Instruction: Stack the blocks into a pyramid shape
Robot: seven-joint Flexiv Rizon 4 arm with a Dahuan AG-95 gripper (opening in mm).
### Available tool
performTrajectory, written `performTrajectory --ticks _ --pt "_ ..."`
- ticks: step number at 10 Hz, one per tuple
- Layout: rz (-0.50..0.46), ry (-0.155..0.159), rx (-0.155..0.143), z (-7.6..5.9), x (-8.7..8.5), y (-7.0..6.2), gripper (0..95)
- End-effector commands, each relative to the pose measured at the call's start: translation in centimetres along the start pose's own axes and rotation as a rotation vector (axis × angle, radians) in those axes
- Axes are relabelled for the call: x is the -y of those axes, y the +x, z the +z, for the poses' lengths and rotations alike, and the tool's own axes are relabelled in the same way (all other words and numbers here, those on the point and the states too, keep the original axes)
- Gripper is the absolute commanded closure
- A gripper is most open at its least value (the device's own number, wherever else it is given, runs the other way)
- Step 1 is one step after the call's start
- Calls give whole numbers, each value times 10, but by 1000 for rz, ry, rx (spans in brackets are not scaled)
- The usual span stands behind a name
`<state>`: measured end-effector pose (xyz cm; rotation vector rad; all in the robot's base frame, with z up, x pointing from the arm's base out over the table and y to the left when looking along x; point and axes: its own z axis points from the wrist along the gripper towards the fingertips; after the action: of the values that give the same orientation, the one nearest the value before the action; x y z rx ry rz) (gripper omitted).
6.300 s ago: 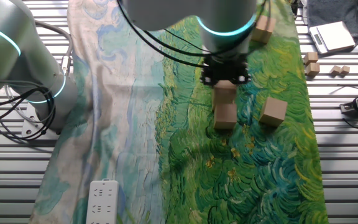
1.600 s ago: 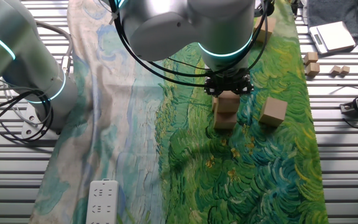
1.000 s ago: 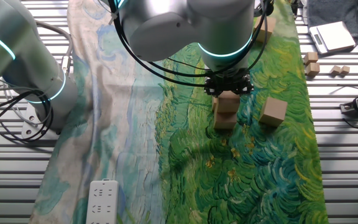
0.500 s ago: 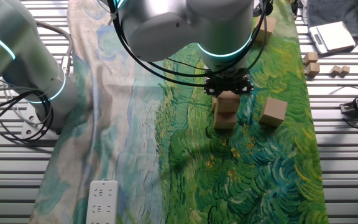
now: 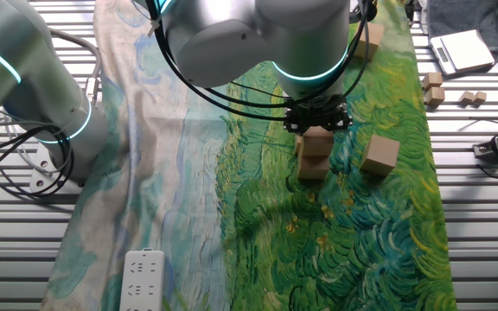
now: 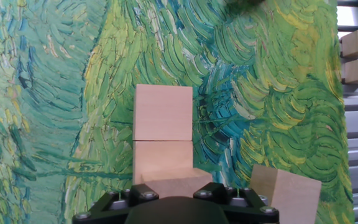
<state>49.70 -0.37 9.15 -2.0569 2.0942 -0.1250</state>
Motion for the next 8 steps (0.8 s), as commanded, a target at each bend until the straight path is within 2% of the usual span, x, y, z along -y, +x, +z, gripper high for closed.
performTrajectory --ticks 1,6,7,8 --pt "-2 -1 2 1 0 0 570" --pt "-10 0 5 1 0 0 570" --pt "-9 -1 7 1 0 0 380" --pt "-9 -2 7 1 0 0 380"
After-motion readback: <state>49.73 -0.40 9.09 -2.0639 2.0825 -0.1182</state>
